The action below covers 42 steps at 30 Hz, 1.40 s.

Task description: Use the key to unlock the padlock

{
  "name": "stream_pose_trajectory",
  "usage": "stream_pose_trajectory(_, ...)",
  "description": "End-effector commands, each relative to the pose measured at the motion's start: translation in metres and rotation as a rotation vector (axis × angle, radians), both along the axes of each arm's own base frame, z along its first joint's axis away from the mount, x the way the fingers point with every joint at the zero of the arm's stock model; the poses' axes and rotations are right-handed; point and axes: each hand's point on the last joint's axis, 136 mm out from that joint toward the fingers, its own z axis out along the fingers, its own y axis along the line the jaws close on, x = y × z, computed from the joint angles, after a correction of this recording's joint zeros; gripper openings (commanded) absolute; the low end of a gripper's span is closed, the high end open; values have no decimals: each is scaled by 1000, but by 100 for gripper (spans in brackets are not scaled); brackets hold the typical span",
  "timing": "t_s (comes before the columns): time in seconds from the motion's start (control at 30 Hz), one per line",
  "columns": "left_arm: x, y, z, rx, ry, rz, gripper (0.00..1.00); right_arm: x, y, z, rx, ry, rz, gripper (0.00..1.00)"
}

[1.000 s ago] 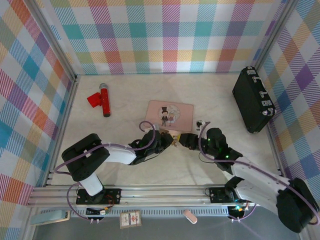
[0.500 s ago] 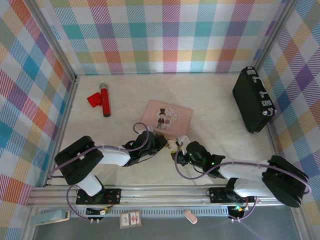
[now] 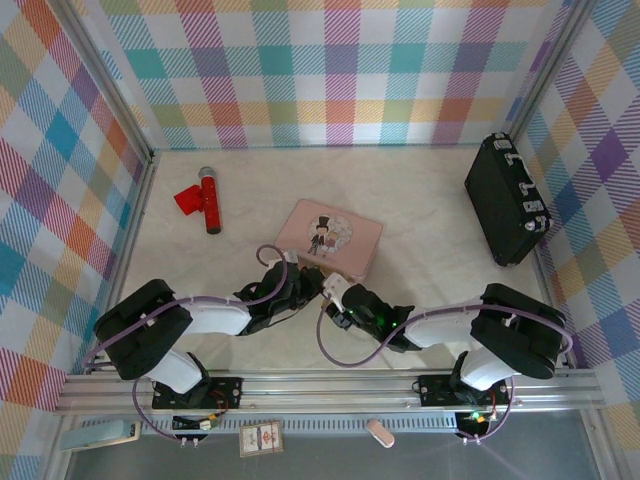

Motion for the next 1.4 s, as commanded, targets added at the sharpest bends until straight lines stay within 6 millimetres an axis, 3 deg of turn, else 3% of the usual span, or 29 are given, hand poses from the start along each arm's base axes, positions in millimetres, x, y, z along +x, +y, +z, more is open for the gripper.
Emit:
stream_pose_trajectory(0.0,7,-9,37,-94,-99,-13,0,13,-1,10,-27,-55,-62,38)
stream_pose_trajectory(0.13,7,-10,36,-94,-96,-17,0,13,-4,15,-1,-73,-69,33)
stream_pose_trajectory(0.3,8,-14,37,-101,-96,-25,0,12,-1,12,-24,-57,-56,15)
stream_pose_trajectory(0.53,8,-16,36,-102,-92,-36,0,7,2,18,33,-20,-50,0)
stream_pose_trajectory(0.73,7,-18,36,-97,-96,-49,0,-20,26,33,259,248,98,0)
stream_pose_trajectory(0.9,5,-19,32,-83,-95,-72,0,-17,21,31,464,517,37,0)
stream_pose_trajectory(1.0,3,-19,26,-73,-83,-76,0,-20,23,24,474,580,21,0)
stream_pose_trajectory(1.37,2,-15,17,-33,-65,-73,37,-21,18,11,463,623,-26,0)
